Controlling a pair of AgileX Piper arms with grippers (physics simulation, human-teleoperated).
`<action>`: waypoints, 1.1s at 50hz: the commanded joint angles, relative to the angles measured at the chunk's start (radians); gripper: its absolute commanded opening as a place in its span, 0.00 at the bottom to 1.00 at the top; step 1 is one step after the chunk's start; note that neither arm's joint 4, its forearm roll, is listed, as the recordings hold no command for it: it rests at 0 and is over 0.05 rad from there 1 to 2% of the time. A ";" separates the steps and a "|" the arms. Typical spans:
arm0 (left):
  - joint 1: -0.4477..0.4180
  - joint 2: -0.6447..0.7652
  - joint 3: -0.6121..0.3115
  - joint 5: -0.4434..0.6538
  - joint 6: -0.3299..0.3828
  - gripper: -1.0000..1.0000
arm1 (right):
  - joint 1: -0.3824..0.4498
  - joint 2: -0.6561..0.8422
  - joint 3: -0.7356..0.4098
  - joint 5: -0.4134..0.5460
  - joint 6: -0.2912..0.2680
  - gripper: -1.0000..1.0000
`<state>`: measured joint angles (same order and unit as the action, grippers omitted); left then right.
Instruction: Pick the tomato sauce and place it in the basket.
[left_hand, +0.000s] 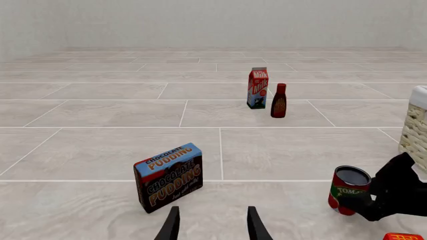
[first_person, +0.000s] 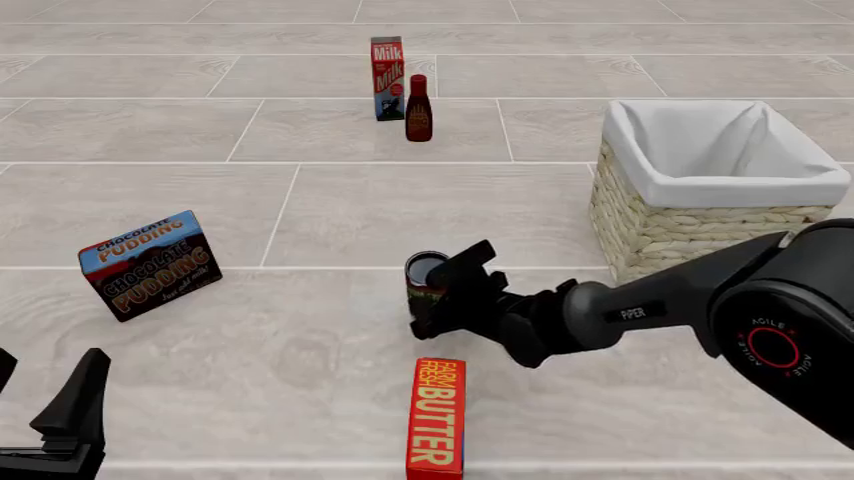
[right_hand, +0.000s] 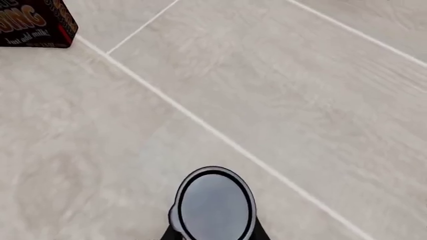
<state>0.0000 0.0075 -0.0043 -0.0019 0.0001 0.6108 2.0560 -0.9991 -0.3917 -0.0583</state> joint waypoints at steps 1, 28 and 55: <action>0.000 0.000 0.000 0.000 0.000 1.00 | 0.009 0.003 0.000 -0.001 0.012 0.00; 0.000 0.000 0.000 0.000 0.000 1.00 | -0.001 -0.065 0.024 0.007 0.003 0.00; 0.000 0.000 0.000 0.000 0.000 1.00 | -0.022 -0.200 0.044 0.069 -0.033 0.00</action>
<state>0.0000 0.0075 -0.0043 -0.0019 0.0001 0.5953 1.9065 -0.9557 -0.3489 -0.0972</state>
